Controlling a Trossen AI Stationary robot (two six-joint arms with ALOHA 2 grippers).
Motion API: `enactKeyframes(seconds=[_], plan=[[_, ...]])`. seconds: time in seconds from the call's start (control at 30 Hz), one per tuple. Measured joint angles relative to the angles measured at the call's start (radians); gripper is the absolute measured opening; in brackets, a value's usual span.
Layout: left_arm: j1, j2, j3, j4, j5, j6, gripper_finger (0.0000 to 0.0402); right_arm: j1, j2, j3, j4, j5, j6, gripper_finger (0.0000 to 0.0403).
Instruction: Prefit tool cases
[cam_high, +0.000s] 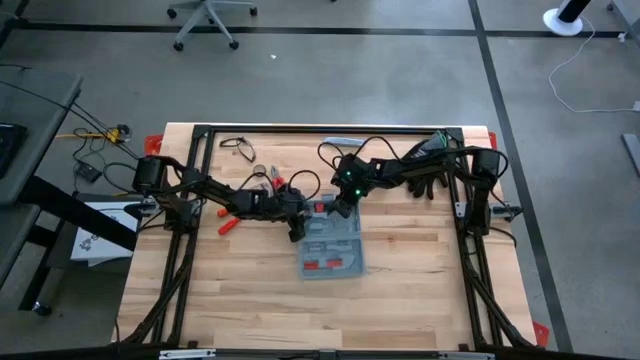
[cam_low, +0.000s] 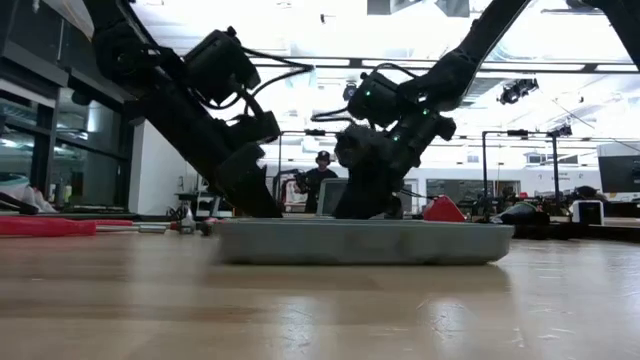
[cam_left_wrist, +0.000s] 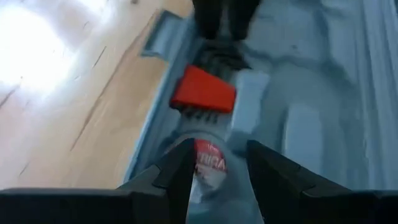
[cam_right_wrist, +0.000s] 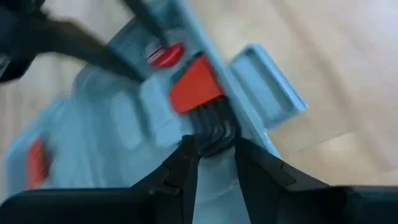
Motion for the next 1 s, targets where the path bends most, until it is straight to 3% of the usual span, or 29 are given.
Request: enactKeyframes(seconds=[0.13,0.3,0.57,0.87,1.0], plan=[[0.0,0.026,0.003,0.033,-0.004,0.002,0.014,0.0,-0.002,0.001,0.1,-0.086,0.036,0.0099],[-0.002,0.078,0.006,0.093,0.01,0.003,0.014,0.001,-0.003,0.001,0.124,-0.121,0.058,0.0099],[-0.018,0.054,0.005,0.116,0.037,0.031,0.014,-0.008,-0.004,0.001,-0.085,-0.105,0.011,0.0099],[-0.046,-0.055,0.025,0.105,0.031,0.122,0.014,0.01,-0.02,0.002,-0.103,-0.035,0.005,0.0099],[-0.052,-0.092,0.025,0.019,0.003,0.108,0.014,0.009,-0.022,0.002,-0.126,-0.023,0.005,0.0099]])
